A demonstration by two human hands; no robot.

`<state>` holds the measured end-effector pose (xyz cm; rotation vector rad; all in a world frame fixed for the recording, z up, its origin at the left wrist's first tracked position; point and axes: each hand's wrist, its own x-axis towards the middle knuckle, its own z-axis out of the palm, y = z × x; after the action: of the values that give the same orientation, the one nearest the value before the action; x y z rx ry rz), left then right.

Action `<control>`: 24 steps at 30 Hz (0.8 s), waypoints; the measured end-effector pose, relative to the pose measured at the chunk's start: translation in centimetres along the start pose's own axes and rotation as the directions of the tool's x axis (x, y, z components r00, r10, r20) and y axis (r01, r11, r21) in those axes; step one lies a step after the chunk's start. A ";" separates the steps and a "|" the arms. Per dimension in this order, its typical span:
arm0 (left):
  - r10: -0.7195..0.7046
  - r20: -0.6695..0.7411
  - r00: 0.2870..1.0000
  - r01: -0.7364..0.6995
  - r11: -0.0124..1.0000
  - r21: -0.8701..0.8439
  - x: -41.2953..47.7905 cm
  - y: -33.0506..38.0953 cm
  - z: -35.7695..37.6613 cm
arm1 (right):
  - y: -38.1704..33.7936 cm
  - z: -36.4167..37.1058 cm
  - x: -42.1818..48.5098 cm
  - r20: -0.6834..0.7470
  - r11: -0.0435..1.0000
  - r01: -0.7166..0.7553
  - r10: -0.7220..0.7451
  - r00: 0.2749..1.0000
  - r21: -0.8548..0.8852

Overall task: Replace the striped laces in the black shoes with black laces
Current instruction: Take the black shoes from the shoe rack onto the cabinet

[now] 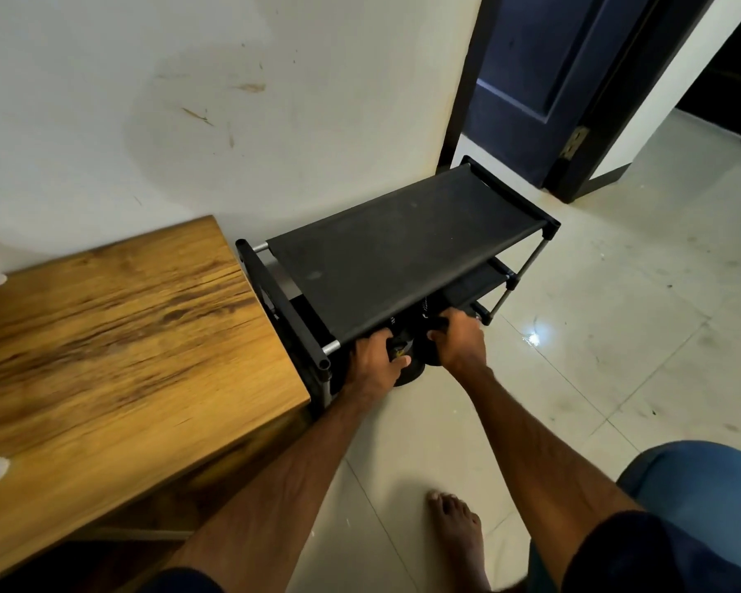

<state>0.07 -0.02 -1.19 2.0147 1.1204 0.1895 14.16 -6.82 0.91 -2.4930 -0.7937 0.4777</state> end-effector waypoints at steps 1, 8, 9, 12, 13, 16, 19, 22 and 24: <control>0.005 -0.009 1.000 -0.006 1.000 -0.020 -0.5 0.0 0.1 | 0.2 -0.3 -0.7 -0.018 1.000 -0.015 0.015 1.000 0.016; 0.019 -0.029 0.999 -0.015 0.993 0.117 -6.7 1.6 -2.9 | 0.6 -4.8 -9.6 -0.074 0.992 -0.112 0.115 0.991 0.050; 0.024 -0.021 0.999 -0.021 0.988 0.150 -7.7 1.8 -3.8 | 0.4 -5.5 -11.3 -0.088 0.992 -0.122 0.126 0.988 0.044; 0.068 0.055 0.996 -0.080 0.965 0.250 -10.8 2.8 -6.9 | -0.3 -7.4 -16.6 -0.102 0.991 -0.129 0.131 0.986 0.023; 0.099 0.082 0.992 -0.118 0.953 0.278 -11.9 3.2 -8.1 | -0.7 -8.1 -18.4 -0.103 0.993 -0.121 0.121 0.987 0.009; 0.160 0.139 0.977 -0.194 0.939 0.286 -15.6 4.4 -11.7 | -2.4 -10.3 -23.6 -0.128 0.997 -0.077 0.073 0.989 -0.026; 0.214 0.130 0.968 -0.241 0.934 0.264 -19.9 5.6 -16.3 | -4.8 -13.1 -28.3 -0.148 0.999 -0.003 -0.002 0.989 -0.038; 0.286 0.075 0.955 -0.295 0.935 0.198 -23.8 6.0 -21.6 | -7.8 -16.1 -32.4 -0.179 0.994 0.092 -0.102 0.979 -0.060; 0.313 0.023 0.950 -0.312 0.935 0.168 -26.3 6.2 -24.8 | -9.9 -17.9 -35.0 -0.220 0.985 0.154 -0.167 0.961 -0.074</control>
<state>-23.37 -7.69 25.95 2.3418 0.8345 0.2677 -9.02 -27.08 27.24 -2.4513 -0.9177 0.1134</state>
